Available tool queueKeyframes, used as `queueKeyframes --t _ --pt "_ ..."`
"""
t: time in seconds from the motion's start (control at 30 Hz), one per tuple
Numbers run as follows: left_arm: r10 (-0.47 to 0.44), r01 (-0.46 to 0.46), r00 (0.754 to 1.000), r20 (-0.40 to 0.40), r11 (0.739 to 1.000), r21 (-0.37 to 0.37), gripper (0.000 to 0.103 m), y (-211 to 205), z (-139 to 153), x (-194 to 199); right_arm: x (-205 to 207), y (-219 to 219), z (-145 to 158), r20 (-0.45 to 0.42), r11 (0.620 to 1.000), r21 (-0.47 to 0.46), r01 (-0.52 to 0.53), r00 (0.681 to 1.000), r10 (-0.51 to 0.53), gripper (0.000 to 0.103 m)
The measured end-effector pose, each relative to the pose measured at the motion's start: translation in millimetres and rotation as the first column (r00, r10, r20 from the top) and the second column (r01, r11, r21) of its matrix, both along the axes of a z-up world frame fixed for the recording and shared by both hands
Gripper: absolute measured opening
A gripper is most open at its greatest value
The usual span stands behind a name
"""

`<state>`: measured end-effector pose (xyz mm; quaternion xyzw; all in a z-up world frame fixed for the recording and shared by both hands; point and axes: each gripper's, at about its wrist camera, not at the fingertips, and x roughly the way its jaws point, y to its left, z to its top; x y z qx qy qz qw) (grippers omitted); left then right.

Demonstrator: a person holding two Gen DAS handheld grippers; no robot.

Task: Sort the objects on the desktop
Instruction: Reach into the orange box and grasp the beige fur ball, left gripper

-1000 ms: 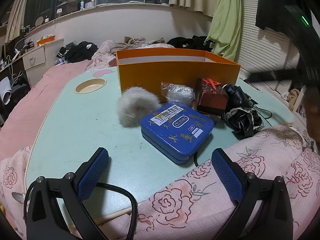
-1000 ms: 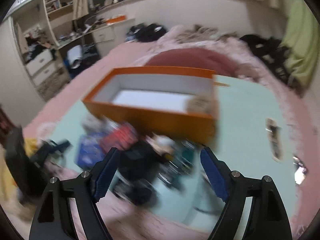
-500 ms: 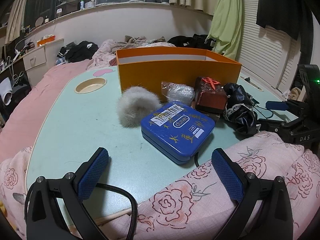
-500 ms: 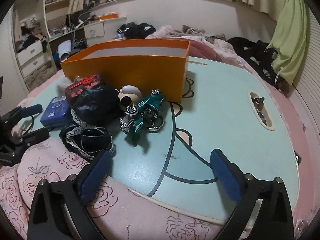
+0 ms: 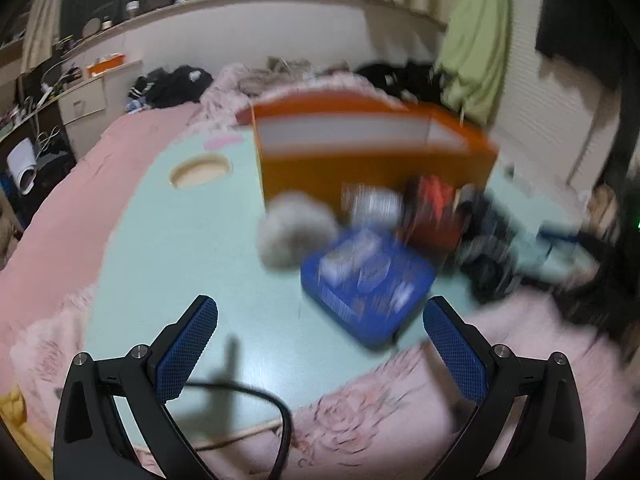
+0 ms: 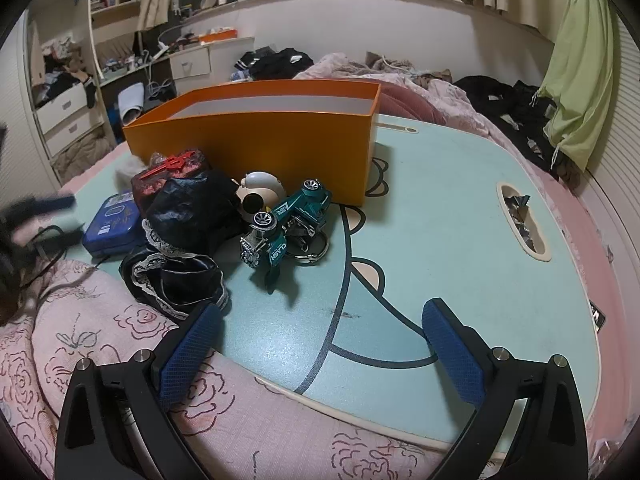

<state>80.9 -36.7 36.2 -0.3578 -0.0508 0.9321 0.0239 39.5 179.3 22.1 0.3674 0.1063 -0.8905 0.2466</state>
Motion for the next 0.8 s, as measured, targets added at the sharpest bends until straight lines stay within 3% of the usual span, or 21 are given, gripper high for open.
queueKeyframes --t 0.07,0.13,0.23,0.3,0.47,0.63,0.8 --pt "-0.018 0.022 0.998 -0.067 0.998 0.057 0.103 -2 34 -2 0 1 -1 0.0 1.0 0.0 0.0 1.0 0.0 0.102" --pt "-0.053 0.058 0.995 -0.08 0.996 0.066 0.103 1 57 -14 0 0 0 0.0 1.0 0.0 0.0 1.0 0.0 0.102" --pt "-0.102 0.104 0.994 -0.037 0.993 0.063 0.101 13 82 -51 0 -3 3 -0.001 1.0 -0.003 -0.001 1.0 0.001 0.102" --pt "-0.163 0.16 0.986 0.035 0.984 0.085 0.094 25 88 -85 1 -2 2 -0.001 1.0 -0.003 -0.001 1.0 0.001 0.102" --pt "-0.241 0.218 0.947 0.211 0.967 0.13 0.09 52 76 -163 1 -3 3 -0.002 1.0 -0.005 0.0 1.0 0.0 0.102" --pt "-0.268 0.228 0.88 0.391 0.963 0.147 0.068 88 29 -214 1 -4 5 -0.003 1.0 -0.008 0.0 1.0 0.0 0.102" --pt "-0.271 0.223 0.849 0.453 0.962 0.158 0.067 102 6 -235 1 -5 5 -0.004 1.0 -0.009 0.0 1.0 0.0 0.102"
